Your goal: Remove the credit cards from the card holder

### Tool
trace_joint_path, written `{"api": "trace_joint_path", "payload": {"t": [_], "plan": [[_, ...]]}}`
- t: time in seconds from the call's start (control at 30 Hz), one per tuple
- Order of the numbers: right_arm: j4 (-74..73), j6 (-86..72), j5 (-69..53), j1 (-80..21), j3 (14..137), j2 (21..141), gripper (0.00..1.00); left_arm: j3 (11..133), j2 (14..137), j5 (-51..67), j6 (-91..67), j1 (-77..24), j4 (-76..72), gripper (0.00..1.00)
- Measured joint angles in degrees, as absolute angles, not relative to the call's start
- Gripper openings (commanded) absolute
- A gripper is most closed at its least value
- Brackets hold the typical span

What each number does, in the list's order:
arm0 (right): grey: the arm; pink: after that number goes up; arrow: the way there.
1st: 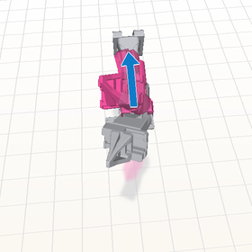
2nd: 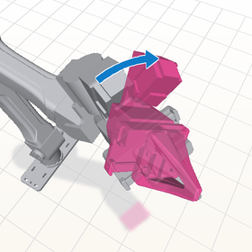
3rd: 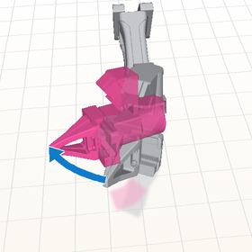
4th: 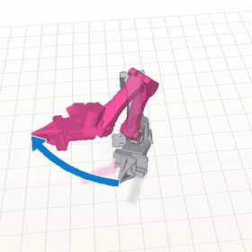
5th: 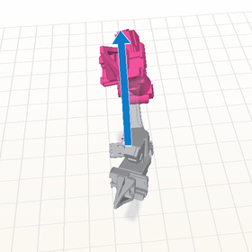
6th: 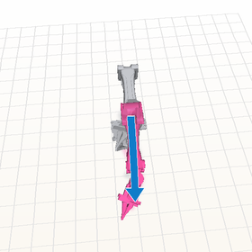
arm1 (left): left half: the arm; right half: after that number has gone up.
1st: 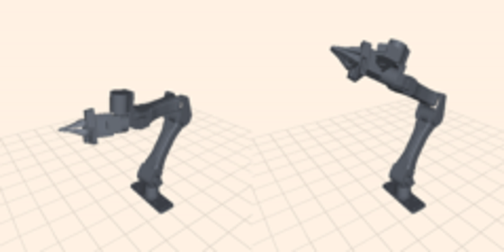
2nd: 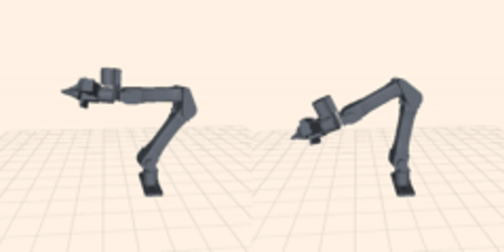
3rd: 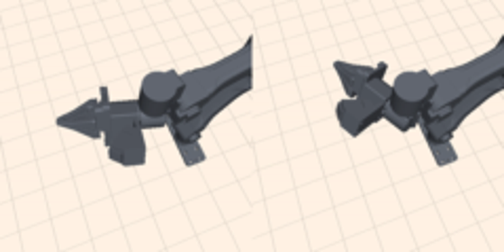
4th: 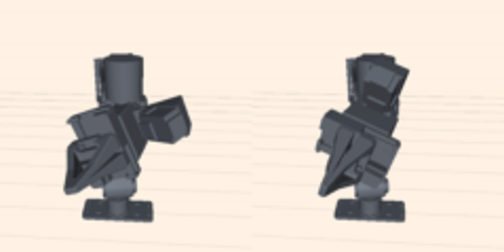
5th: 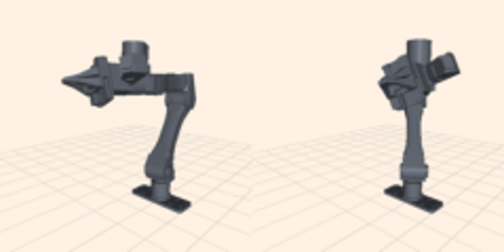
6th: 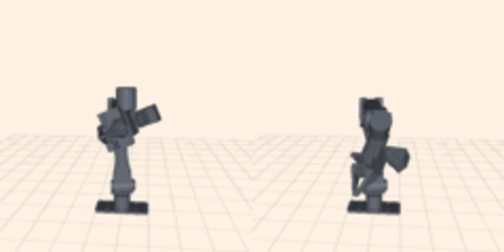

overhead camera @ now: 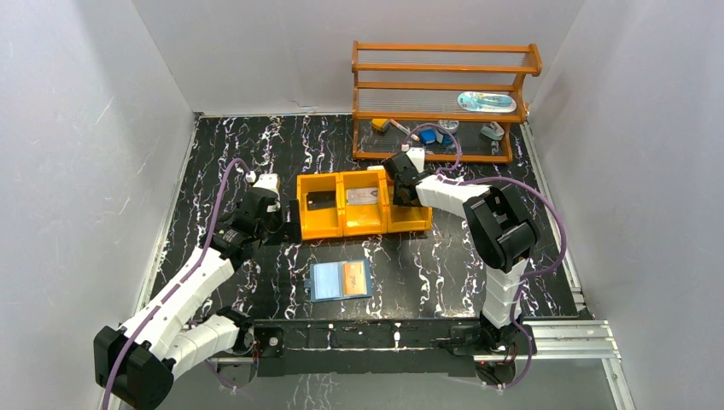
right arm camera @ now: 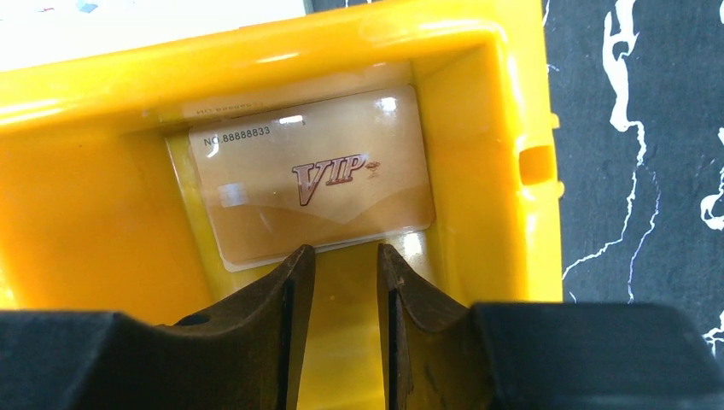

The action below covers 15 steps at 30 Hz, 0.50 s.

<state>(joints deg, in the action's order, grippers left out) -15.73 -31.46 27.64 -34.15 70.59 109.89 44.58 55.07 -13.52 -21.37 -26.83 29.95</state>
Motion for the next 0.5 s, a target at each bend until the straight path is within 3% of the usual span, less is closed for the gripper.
{"api": "trace_joint_path", "payload": {"t": [0.5], "plan": [[-16.58, -31.51, 25.76, -34.15, 67.75, 104.09, 0.50, 44.58, 55.07, -13.47, -21.37, -26.83, 29.95, 0.98]]}}
